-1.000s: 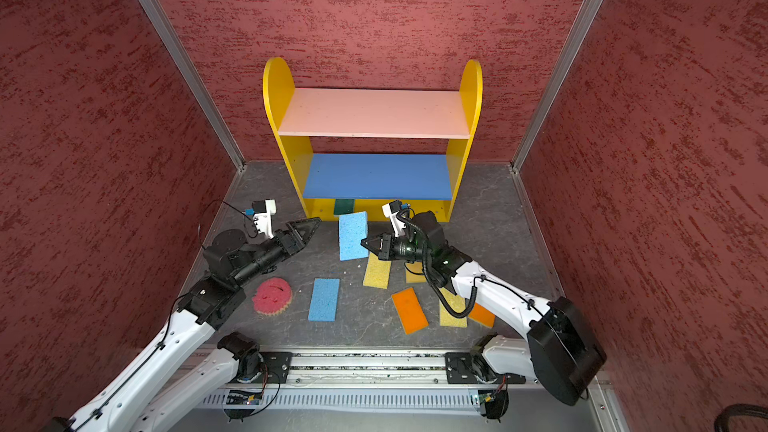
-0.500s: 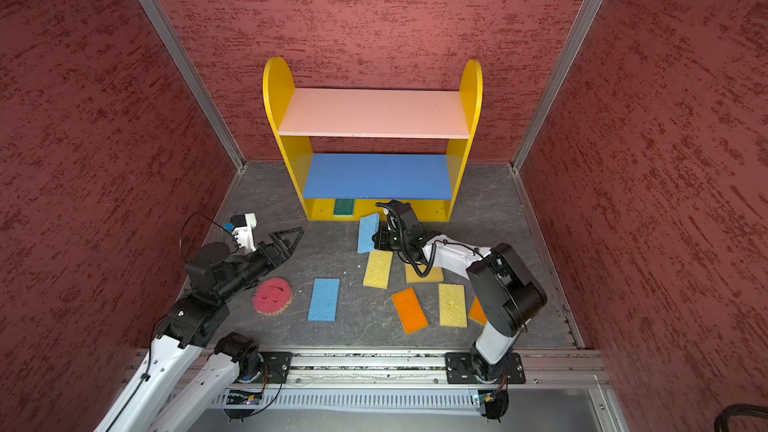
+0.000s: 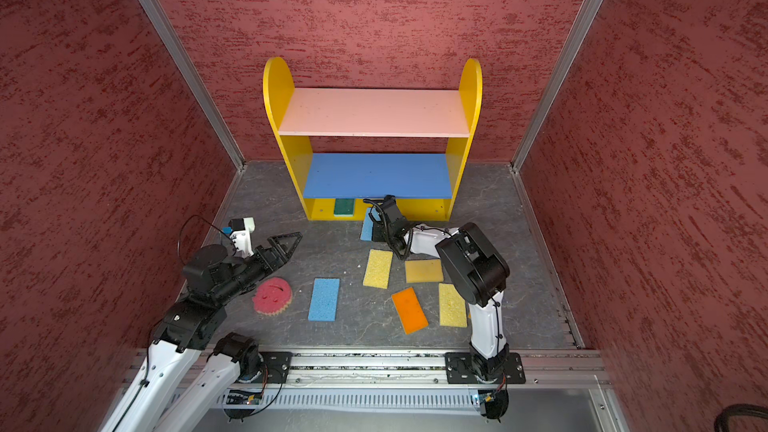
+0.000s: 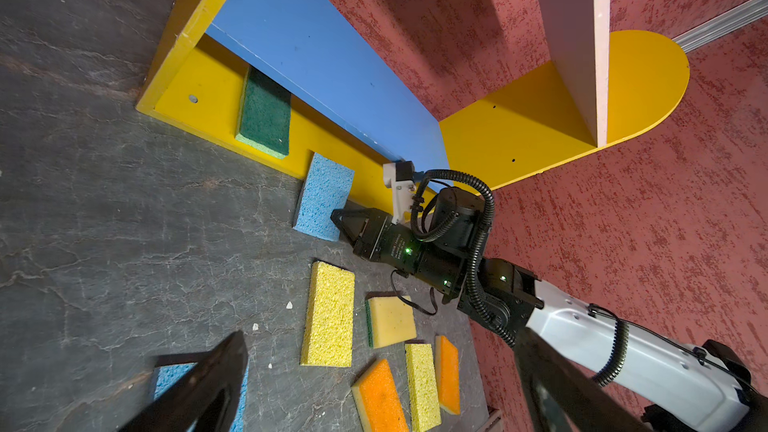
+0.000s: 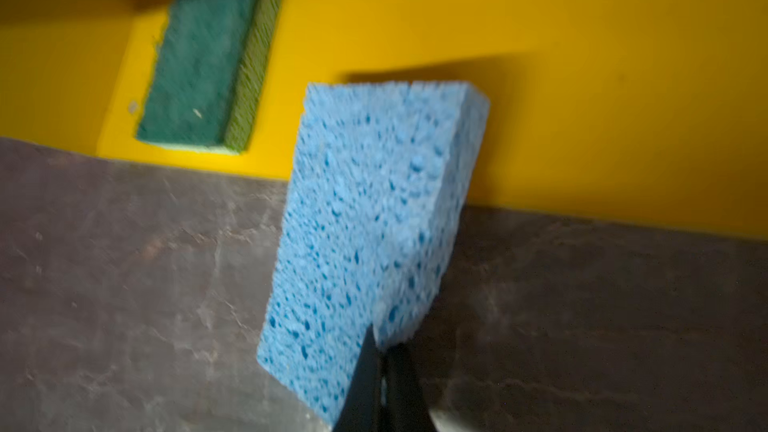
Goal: Place and organize the cleaning sponges onto the shelf
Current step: 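Carry the blue sponge to the shelf front with the right gripper while the left withdraws, then lower the blue sponge upright beside the green sponge against the shelf front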
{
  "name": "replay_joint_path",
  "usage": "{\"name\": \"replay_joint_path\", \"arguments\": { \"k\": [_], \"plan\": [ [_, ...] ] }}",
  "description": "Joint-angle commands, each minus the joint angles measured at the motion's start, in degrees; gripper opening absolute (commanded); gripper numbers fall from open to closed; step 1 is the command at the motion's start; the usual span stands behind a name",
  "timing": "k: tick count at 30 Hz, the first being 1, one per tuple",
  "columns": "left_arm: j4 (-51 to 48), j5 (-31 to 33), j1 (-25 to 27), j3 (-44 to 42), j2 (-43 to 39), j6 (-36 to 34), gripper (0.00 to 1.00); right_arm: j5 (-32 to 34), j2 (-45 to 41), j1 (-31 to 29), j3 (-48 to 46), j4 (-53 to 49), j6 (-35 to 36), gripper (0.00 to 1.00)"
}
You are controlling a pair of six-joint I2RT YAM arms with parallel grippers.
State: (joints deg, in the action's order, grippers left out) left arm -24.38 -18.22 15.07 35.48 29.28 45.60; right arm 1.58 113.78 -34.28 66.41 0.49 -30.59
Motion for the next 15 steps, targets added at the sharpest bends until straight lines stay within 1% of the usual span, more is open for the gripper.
{"name": "replay_joint_path", "arguments": {
  "k": [1,5,6,7,10,15],
  "plan": [
    [1.6,-2.4,-0.6,-1.0,0.6,0.3,1.00,6.6,1.6,1.5,2.8,-0.3,-1.3,0.03],
    [3.3,-5.9,-0.7,-1.5,0.7,2.2,1.00,7.7,1.5,2.0,2.7,-0.1,-3.5,0.30],
    [3.1,-6.6,-0.7,-1.4,0.6,2.3,0.99,8.3,1.1,2.0,2.5,-0.3,-3.8,0.35],
    [2.5,-6.9,-0.7,-1.2,0.4,2.4,0.99,8.7,0.7,2.0,2.2,-0.3,-4.2,0.38],
    [-0.5,-7.0,-0.7,-0.5,-1.5,2.5,0.99,8.5,-1.8,2.0,-0.5,1.2,-5.7,0.44],
    [-6.5,-3.9,-0.7,0.0,-6.2,1.7,1.00,4.0,-7.9,1.3,-8.1,7.1,-8.3,0.43]
  ]
}}
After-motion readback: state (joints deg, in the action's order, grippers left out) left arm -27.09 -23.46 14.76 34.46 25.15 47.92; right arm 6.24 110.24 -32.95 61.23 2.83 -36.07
